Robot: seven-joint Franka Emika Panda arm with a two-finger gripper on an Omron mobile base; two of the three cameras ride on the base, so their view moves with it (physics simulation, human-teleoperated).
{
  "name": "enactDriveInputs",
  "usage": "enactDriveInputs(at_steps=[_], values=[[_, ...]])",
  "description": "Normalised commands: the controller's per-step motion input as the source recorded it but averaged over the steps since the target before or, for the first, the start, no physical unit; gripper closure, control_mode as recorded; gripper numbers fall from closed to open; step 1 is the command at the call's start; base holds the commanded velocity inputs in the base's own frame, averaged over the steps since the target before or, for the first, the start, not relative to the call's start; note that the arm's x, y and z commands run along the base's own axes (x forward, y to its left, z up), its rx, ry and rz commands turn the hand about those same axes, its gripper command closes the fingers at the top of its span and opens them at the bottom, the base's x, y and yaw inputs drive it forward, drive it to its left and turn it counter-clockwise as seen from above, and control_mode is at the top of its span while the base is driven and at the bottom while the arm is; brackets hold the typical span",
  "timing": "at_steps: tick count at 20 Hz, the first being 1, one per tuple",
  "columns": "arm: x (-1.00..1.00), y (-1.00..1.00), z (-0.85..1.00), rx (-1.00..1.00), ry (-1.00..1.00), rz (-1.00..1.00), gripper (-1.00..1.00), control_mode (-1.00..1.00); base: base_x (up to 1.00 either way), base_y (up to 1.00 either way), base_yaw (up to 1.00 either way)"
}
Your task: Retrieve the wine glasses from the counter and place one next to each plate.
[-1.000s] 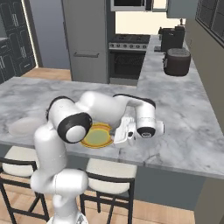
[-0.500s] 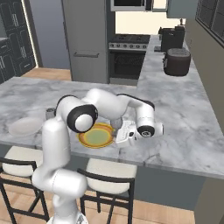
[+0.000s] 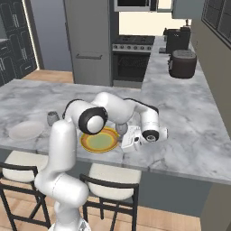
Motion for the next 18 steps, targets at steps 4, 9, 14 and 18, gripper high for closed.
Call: enactDriveInputs(at_steps=[4,9,14,18], values=[[0.24,0.0,-0.2,0.0,-0.1,0.0,1.0,-1.0,0.0,0.0,0.0],[0.21,0.0,-0.31,0.01,-0.15,0.02,1.0,-1.0,0.0,0.0,0.0],[0.26,0.0,-0.26,0.0,-0.07,0.01,1.0,-1.0,0.0,0.0,0.0],[0.25,-0.03,-0.15,0.0,-0.06,0.0,1.0,-1.0,0.0,0.0,0.0]])
